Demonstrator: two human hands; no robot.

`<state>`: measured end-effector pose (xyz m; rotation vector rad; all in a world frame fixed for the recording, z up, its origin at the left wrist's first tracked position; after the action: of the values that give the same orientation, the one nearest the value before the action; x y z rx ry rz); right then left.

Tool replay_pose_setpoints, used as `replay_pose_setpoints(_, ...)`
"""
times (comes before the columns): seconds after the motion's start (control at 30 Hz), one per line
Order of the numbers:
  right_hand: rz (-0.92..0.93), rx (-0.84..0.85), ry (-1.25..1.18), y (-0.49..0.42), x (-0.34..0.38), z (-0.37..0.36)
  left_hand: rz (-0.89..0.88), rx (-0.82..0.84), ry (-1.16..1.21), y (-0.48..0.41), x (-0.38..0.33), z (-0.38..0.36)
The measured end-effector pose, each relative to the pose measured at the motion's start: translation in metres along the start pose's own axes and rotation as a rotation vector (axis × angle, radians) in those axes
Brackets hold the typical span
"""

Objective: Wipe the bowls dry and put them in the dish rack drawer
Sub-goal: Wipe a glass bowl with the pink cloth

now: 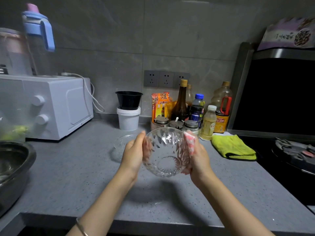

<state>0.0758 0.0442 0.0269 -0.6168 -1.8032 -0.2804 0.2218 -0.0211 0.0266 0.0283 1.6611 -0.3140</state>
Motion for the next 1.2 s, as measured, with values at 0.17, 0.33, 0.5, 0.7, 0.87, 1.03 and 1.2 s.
replay_pose_setpoints(0.17,0.232,0.217,0.272,0.003,0.021,-0.015,-0.27,0.105,-0.294,0.008,-0.028,-0.011)
replay_pose_setpoints(0.33,0.47,0.284,0.251,0.01,0.013,-0.017,-0.273,0.016,-0.241,0.01,-0.019,-0.009)
replay_pose_setpoints(0.5,0.693,0.231,0.456,0.035,-0.008,-0.015,-0.001,-0.165,0.119,0.001,-0.001,0.0)
replay_pose_setpoints(0.7,1.12,0.247,0.962,0.048,-0.004,-0.034,0.014,-0.104,0.06,0.006,0.0,-0.009)
replay_pose_setpoints(0.87,0.961,0.177,0.771,0.032,0.016,-0.032,-0.006,-0.094,0.056,0.014,-0.001,-0.015)
replay_pose_setpoints(1.03,0.474,0.183,0.193,0.017,0.011,-0.017,0.048,-0.156,0.213,0.015,0.012,-0.009)
replay_pose_setpoints(1.2,0.07,0.048,-0.09,0.009,-0.016,0.001,0.093,-0.137,0.3,0.015,0.015,-0.008)
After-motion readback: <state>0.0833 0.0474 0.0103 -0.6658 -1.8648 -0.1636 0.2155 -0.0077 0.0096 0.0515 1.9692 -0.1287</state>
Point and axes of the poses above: each hand's wrist, its own y-axis away from the middle knuckle, its own z-axis out of the back of the hand, x = y × z, the point moved 4 cm from there along -y, towards the middle knuckle, and after that the axes turned 7 degrees about -y, right-handed, at the moved point
